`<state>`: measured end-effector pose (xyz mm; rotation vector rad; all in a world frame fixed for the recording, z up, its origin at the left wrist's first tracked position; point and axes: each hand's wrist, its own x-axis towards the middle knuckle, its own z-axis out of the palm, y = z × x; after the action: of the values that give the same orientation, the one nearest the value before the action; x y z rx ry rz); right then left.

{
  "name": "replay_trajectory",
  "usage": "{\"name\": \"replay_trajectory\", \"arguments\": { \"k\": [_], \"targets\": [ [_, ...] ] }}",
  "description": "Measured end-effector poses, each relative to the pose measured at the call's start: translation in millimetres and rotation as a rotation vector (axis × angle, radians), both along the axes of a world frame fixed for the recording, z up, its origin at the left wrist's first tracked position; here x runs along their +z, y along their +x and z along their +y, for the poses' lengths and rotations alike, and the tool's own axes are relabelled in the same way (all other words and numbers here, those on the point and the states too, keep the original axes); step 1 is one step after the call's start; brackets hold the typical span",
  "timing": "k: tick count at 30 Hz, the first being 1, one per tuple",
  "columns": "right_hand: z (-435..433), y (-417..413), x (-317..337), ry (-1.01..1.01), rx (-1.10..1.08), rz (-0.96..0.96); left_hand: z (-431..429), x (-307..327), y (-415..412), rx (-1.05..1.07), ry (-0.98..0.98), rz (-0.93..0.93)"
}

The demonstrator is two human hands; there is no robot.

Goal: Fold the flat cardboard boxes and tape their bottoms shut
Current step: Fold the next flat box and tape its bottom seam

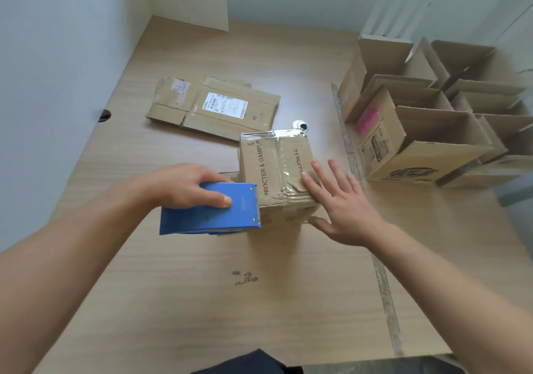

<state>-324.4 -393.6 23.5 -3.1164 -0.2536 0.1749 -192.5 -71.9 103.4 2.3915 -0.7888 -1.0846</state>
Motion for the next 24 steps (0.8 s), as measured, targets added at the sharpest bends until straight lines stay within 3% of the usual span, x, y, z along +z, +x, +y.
{"name": "replay_trajectory", "arguments": {
  "k": [4, 15, 24],
  "targets": [
    [48, 20, 10, 0.045, 0.138, -0.041, -3, 1, -4, -0.015, 0.005, -0.01],
    [58, 31, -1, 0.02, 0.103, -0.071, 38, 10, 2, 0.065, 0.023, -0.068],
    [61, 31, -2, 0.02, 0.093, -0.105, 26, -25, -3, 0.052, 0.204, -0.366]
  ]
}}
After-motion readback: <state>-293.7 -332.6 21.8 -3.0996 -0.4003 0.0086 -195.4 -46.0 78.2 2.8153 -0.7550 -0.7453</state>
